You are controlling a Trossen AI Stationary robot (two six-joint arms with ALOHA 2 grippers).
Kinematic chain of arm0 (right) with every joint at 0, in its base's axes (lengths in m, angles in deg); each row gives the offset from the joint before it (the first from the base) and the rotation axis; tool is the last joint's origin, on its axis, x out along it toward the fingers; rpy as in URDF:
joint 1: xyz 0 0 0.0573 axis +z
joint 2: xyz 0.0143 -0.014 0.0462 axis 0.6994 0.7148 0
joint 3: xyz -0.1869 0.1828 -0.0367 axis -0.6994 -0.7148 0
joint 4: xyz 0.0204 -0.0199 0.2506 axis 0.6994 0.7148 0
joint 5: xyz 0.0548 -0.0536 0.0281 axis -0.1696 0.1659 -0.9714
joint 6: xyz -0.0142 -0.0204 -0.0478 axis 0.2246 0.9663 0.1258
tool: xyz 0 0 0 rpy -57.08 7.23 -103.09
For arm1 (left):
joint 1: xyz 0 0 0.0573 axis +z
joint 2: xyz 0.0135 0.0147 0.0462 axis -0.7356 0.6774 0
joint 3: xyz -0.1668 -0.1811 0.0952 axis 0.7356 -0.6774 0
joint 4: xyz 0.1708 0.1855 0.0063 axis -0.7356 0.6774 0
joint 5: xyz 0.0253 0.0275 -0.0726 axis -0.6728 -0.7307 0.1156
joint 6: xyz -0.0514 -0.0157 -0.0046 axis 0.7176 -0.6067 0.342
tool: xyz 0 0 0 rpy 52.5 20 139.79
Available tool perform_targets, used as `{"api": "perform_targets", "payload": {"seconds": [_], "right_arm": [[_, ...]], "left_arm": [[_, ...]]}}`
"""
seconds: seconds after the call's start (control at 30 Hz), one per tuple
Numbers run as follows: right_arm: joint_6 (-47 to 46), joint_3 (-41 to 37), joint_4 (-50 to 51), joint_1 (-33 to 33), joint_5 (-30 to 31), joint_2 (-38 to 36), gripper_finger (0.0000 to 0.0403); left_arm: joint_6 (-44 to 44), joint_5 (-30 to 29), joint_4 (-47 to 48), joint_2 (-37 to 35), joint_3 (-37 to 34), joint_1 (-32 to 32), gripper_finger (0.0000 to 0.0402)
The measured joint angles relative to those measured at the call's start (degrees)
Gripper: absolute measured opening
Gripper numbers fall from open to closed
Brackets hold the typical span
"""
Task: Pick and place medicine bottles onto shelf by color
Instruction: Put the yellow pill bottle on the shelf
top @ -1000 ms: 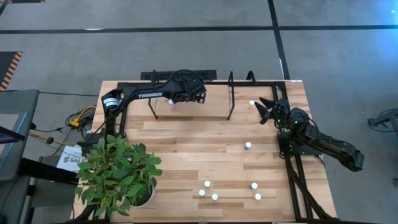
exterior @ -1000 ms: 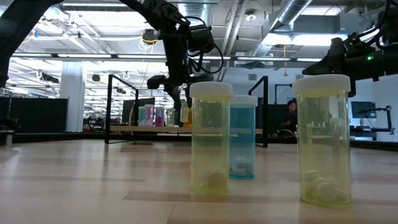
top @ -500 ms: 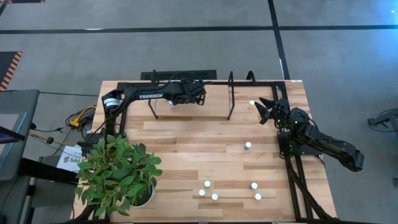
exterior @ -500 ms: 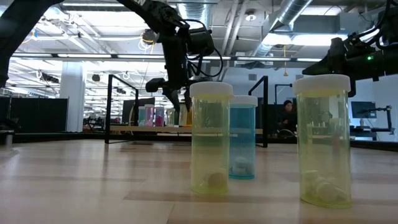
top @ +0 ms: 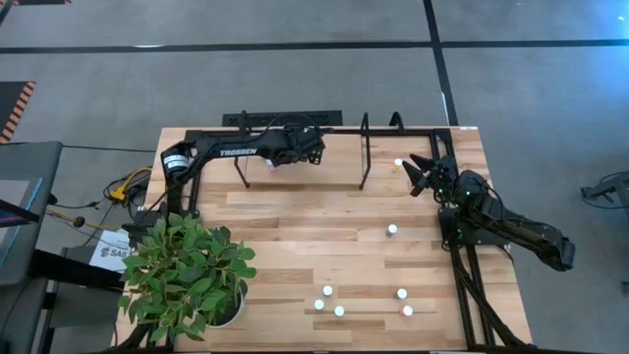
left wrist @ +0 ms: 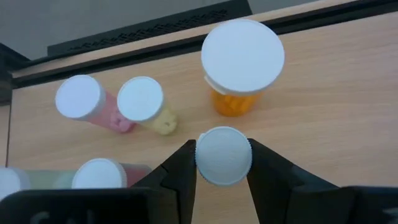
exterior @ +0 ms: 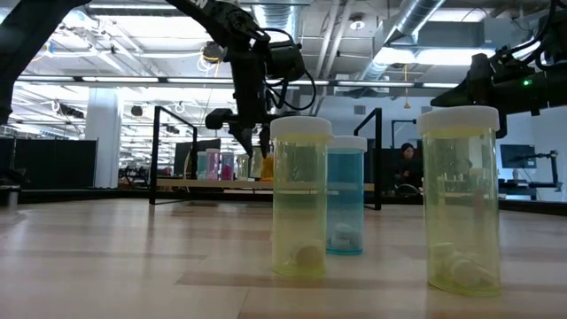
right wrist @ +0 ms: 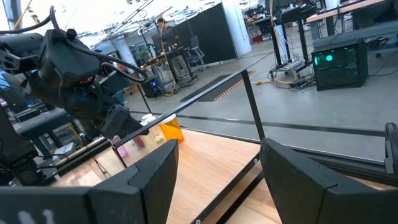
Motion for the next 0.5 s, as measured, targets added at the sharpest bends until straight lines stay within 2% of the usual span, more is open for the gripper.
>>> {"api": "perform_targets", "payload": {"seconds": [0.5], "right_arm": [[-0.02, 0.00, -0.01, -0.02, -0.01, -0.02, 0.0249]], "left_arm": [[0.63, 0.30, -2.37, -0.04, -2.39, 0.00, 0.0105]]}}
